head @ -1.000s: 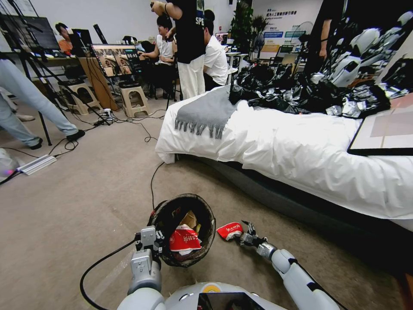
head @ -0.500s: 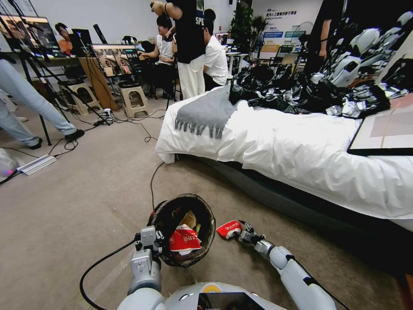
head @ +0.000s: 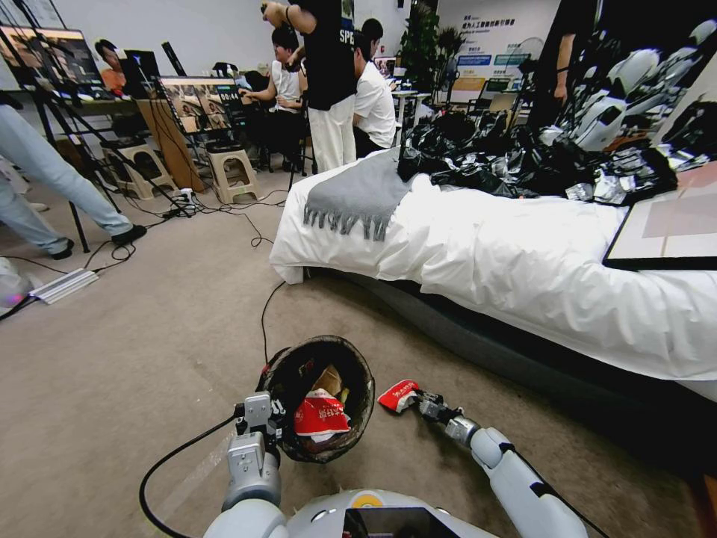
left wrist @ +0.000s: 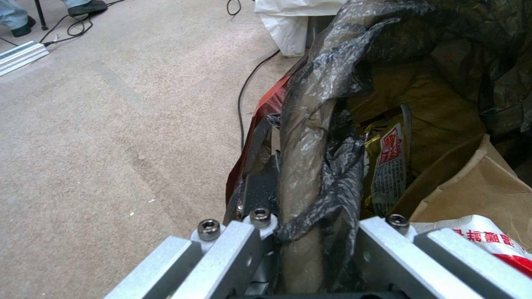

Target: Pick up the trash bin, then pick up the garbage from the floor and place it into the trash bin.

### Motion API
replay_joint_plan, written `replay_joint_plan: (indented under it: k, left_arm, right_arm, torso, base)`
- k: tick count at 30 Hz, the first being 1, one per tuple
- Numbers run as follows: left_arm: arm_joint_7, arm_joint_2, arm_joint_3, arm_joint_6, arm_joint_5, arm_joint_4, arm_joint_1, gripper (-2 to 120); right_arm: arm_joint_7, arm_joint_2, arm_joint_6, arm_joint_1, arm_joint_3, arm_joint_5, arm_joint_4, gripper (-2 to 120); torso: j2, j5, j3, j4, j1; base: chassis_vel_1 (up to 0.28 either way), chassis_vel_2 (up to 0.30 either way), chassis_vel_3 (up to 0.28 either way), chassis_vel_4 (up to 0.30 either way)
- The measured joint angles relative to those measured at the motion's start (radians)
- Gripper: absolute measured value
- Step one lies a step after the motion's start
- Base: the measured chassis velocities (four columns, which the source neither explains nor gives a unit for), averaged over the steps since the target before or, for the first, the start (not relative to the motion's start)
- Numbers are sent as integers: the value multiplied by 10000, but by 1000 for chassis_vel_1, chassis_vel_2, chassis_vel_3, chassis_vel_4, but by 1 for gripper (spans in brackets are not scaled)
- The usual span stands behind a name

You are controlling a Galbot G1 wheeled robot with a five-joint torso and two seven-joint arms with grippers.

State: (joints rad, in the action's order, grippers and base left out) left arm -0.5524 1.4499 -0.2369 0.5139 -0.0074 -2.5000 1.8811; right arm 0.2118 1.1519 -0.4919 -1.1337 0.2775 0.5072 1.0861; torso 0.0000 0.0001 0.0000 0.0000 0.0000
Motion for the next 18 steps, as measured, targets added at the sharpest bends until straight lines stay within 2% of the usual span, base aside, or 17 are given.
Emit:
replay_joint_plan:
  k: [13,16,18]
  left_arm:
    - [4,-9,-14,5,-7,0,-16,1]
    - [5,-9,-20,9,-17,0,-29,1]
    - [8,-9,-26,13,-37,0,-57,1]
  right_arm:
    - [-110,27,7,-13,81,-146,157,0]
    - [-267,63,81,-155,187,-625,599,0]
    - [-450,110,313,-476,330,-1343,1406,0]
  torso:
    - [0,-1,0,0,0]
    - [0,0,0,0,0]
    - [0,0,0,0,0]
  base:
    - [0,0,0,0]
    - [0,0,0,0]
    - [0,0,0,0]
